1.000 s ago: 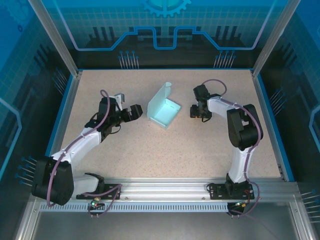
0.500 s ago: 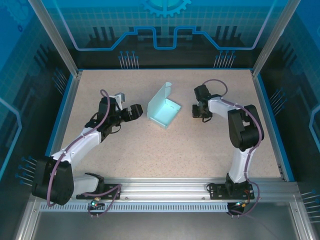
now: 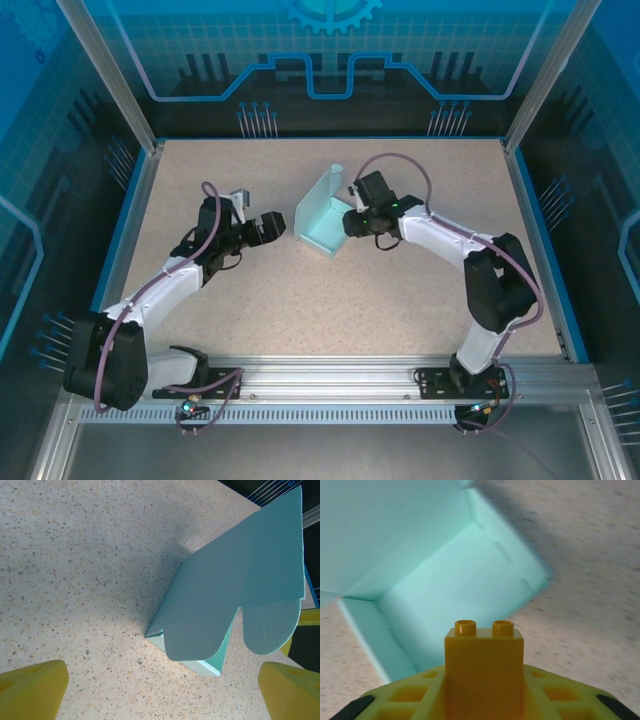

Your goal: Fold the paper box

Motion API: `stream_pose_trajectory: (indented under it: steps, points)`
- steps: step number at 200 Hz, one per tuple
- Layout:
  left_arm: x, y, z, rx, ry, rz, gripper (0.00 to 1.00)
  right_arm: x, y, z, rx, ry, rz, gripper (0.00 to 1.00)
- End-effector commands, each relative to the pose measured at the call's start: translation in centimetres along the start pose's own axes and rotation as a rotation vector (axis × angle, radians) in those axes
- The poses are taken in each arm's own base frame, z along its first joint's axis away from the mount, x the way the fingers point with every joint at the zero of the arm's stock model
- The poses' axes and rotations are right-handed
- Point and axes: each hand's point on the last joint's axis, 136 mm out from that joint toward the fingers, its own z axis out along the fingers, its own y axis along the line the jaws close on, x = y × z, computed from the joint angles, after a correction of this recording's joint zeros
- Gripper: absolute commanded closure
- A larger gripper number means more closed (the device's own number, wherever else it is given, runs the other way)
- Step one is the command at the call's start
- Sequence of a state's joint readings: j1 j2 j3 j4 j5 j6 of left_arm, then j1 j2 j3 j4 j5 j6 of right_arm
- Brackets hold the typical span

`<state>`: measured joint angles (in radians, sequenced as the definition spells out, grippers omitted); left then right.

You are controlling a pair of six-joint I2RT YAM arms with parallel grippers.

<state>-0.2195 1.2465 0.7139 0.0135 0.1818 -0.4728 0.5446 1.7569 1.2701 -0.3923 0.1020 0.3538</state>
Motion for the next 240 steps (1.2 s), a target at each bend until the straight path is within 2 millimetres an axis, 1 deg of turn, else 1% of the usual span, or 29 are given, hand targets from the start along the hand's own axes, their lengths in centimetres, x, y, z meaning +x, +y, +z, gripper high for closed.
stream_pose_trajectory:
  steps: [1,22,37,81,104,120,143,159,179,200,224,240]
  points:
    - [0.4,-0.2,-0.3,0.028,0.007,-0.009,0.01,-1.2,2.2,1.2,-0.046,-0.003,-0.031,0.62]
    - [0.7,0.0,-0.6,0.02,0.007,-0.004,0.01,-1.4,3.6,2.7,-0.061,0.011,-0.047,0.62]
    - [0.7,0.1,-0.7,0.014,0.004,0.002,0.01,-1.3,4.1,3.9,-0.059,0.03,-0.052,0.62]
    - [0.7,0.2,-0.8,0.009,0.002,0.011,0.01,-0.8,4.0,7.0,-0.03,0.076,-0.032,0.62]
    - [0.8,0.3,-0.8,0.007,0.004,0.013,0.01,-0.4,3.9,7.9,-0.021,0.092,-0.027,0.58]
    - [0.8,0.3,-0.7,0.004,0.006,0.014,0.01,-0.3,3.7,8.1,-0.014,0.096,-0.026,0.55]
    - [0.8,0.3,-0.7,0.004,0.006,0.016,0.01,-0.4,3.7,7.9,-0.015,0.093,-0.03,0.51]
    - [0.8,0.3,-0.7,0.005,0.007,0.017,0.01,-0.8,3.7,7.2,-0.013,0.086,-0.039,0.5]
    - [0.7,0.3,-0.8,0.004,0.003,0.017,0.01,-1.6,3.5,5.6,-0.015,0.052,-0.043,0.48]
    - [0.7,0.3,-0.8,0.001,0.003,0.016,0.01,-2.4,3.2,3.2,-0.03,0.004,-0.045,0.45]
    - [0.6,0.2,-0.7,0.007,0.001,0.01,0.01,-2.8,1.7,1.0,-0.031,-0.035,-0.038,0.42]
    - [0.6,0.1,-0.6,0.011,0.003,0.007,0.01,-2.7,-0.1,0.5,-0.025,-0.042,-0.015,0.39]
